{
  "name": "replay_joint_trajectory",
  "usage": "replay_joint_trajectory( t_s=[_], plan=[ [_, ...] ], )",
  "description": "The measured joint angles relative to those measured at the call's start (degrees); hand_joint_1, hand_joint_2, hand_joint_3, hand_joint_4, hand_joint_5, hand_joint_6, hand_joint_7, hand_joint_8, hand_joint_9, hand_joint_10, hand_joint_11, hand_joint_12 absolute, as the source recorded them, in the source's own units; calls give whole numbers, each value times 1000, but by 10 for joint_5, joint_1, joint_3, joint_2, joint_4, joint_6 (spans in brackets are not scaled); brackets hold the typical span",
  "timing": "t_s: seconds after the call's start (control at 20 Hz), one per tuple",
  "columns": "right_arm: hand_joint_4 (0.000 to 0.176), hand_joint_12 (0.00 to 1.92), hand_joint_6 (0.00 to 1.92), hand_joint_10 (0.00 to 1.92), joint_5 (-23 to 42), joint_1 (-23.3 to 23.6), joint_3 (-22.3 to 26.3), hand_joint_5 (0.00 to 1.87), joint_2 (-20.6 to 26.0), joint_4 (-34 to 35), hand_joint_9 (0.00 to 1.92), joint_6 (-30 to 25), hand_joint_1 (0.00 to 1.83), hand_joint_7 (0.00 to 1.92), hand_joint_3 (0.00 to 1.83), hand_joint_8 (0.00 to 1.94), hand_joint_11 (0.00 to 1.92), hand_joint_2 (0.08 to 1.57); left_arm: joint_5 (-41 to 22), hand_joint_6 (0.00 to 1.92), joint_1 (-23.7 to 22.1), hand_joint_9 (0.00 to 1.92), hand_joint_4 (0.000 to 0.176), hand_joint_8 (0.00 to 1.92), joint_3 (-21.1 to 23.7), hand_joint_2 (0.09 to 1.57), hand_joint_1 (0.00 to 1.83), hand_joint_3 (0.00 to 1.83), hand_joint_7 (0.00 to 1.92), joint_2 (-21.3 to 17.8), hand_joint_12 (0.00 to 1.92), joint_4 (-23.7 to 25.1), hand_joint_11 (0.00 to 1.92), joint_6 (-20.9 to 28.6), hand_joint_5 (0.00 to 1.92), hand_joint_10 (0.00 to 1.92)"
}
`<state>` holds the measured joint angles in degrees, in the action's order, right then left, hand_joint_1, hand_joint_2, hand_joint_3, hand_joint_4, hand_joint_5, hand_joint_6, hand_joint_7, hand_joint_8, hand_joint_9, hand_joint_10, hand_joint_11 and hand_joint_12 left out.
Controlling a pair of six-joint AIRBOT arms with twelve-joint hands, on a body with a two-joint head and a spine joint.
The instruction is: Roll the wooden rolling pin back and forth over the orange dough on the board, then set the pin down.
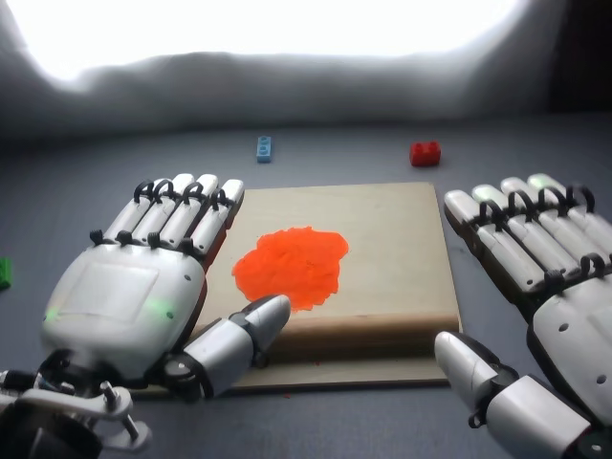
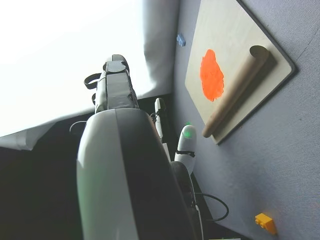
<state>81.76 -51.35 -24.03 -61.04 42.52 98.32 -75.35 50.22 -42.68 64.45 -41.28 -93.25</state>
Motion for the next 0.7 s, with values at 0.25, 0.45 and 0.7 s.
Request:
replay_joint_trajectory(
  t_s=[0.25,0.45,0.7],
  plan=[
    [0,0,0,0,-17,19,-32,0,-41,35,0,-10,0,0,106,0,0,1372,4,0,21,0,3,0,3,1322,0,3,0,0,145,-9,0,-3,0,0],
    [0,0,0,0,-15,35,-51,0,-75,36,0,-11,0,0,100,0,0,1367,-6,0,27,0,10,0,-5,1313,0,0,0,15,89,-5,0,9,0,0],
    [0,0,0,0,-21,64,-88,0,-127,66,0,-2,0,1,93,0,0,1365,-16,0,37,0,11,0,-34,1312,0,0,0,39,112,5,0,40,0,0]
  ],
)
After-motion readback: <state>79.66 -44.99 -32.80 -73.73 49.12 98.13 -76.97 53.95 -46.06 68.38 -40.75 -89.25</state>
